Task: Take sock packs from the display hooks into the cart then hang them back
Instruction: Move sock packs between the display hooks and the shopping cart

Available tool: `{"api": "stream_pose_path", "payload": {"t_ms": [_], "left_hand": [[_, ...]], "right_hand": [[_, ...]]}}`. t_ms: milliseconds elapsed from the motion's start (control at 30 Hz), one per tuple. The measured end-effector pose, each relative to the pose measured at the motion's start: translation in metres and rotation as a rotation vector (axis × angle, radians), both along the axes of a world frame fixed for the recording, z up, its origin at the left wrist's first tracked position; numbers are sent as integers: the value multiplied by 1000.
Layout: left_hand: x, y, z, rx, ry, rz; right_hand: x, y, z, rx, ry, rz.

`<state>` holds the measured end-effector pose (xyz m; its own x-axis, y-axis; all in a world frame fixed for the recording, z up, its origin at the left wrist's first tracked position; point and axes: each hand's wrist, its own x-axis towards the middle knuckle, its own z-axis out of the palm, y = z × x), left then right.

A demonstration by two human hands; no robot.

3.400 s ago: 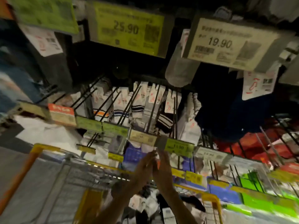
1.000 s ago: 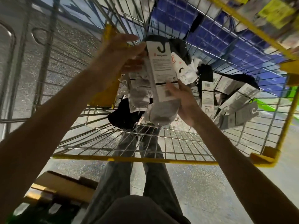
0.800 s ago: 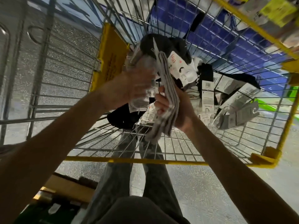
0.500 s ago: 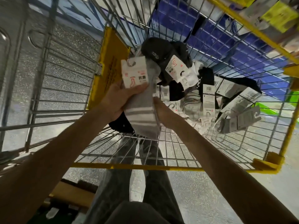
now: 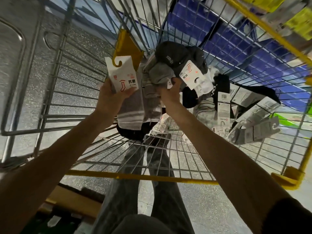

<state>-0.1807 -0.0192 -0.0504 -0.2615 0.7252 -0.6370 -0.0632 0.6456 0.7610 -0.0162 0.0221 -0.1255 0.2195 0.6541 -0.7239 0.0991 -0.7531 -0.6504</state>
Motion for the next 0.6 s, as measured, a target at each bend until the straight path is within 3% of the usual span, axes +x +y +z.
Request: {"api": "stream_pose_path", "payload": {"t_ms": [267,467,600], "left_hand": [[-3,-6,-7,24,-4,20],[6,-15,-13,218,60,-125],[25,-13,-12,137,165,-177]], "right_hand": [[69,-21,45,-94,445,-379],[112,-44,94,-18,721,-349],[118,-49,130,66,814,-294]]}}
